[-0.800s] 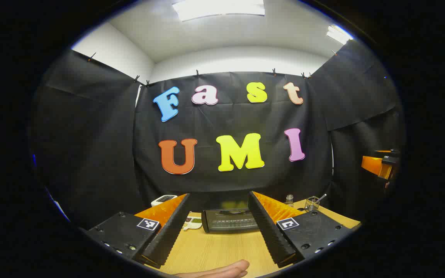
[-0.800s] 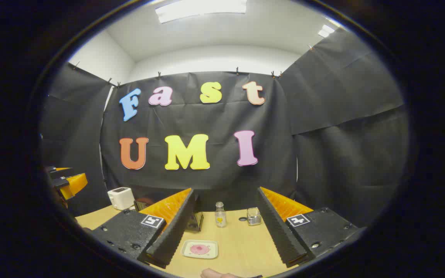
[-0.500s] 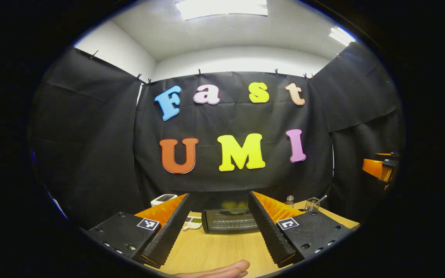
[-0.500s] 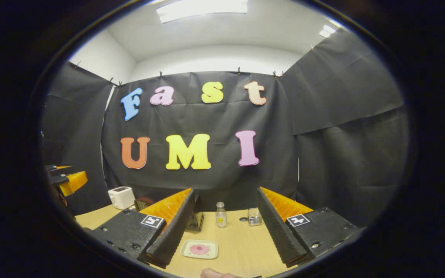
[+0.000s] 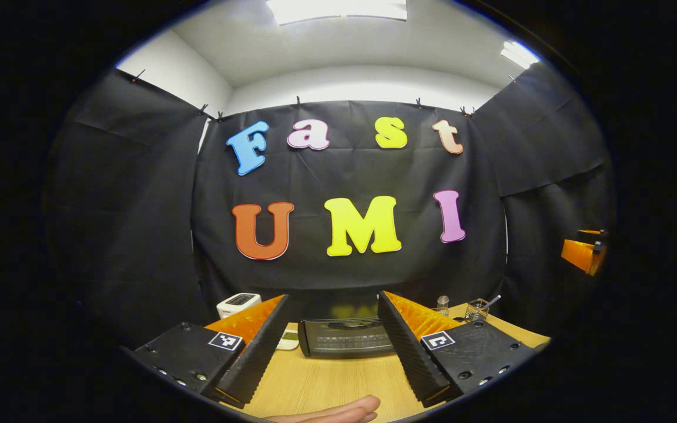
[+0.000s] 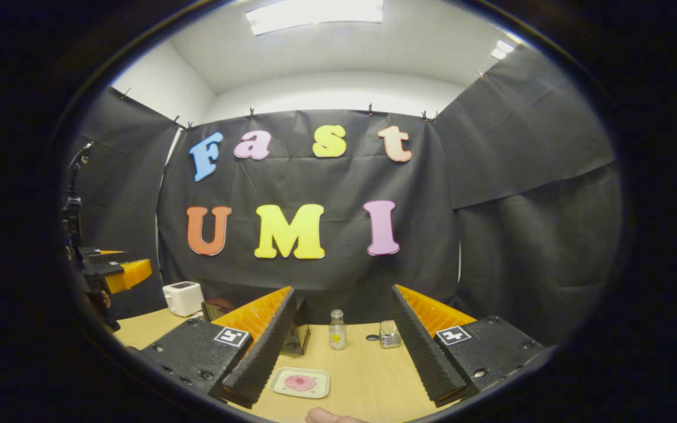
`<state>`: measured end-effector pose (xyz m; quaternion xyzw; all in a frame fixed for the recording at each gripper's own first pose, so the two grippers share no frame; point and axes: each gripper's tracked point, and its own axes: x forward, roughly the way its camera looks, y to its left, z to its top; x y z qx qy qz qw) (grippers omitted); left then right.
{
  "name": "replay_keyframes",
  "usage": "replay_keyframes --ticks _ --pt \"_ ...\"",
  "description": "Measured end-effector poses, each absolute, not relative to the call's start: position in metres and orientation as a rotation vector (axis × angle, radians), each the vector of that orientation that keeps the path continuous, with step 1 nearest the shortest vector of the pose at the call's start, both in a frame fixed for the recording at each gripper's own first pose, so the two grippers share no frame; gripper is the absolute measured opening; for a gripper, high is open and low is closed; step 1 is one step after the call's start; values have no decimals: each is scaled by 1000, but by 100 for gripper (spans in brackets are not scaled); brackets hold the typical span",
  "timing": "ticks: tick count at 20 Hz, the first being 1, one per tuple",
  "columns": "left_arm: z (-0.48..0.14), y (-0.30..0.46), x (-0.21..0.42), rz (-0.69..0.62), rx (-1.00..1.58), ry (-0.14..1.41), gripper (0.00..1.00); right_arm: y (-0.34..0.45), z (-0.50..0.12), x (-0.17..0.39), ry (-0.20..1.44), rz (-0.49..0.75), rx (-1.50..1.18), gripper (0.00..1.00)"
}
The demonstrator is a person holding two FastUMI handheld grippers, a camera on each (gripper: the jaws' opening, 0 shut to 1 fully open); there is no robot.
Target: Open the electric oven with the left hand, put the food in, and close the electric oven.
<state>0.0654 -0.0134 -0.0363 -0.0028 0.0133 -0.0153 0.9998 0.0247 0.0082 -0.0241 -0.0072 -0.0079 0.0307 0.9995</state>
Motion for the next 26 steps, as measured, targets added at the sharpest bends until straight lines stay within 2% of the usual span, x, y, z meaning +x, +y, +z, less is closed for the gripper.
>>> replay_keyframes --ticks 6,10,11,12,15,22,25,26 --pt "-87 -44 139 -96 -15 138 95 -4 -42 50 21 88 -7 96" --pt "-121 -54 199 -106 -56 243 95 -23 -32 67 22 64 -37 96" --pt "-130 -55 214 -110 -64 269 95 -26 -31 70 20 63 -42 100" --pt "-141 -57 228 -114 -65 294 95 -27 -29 73 18 67 -41 96" --pt "-181 -59 267 -112 -43 377 95 -30 -28 83 22 70 -48 96" --pt "-246 -63 295 -108 -42 564 95 -39 -23 92 2 89 -64 96" --pt "-244 -66 296 -128 -32 560 95 -47 -30 92 9 88 -65 96" --pt "-245 -66 296 -129 -37 562 85 -51 -34 92 18 83 -67 96"
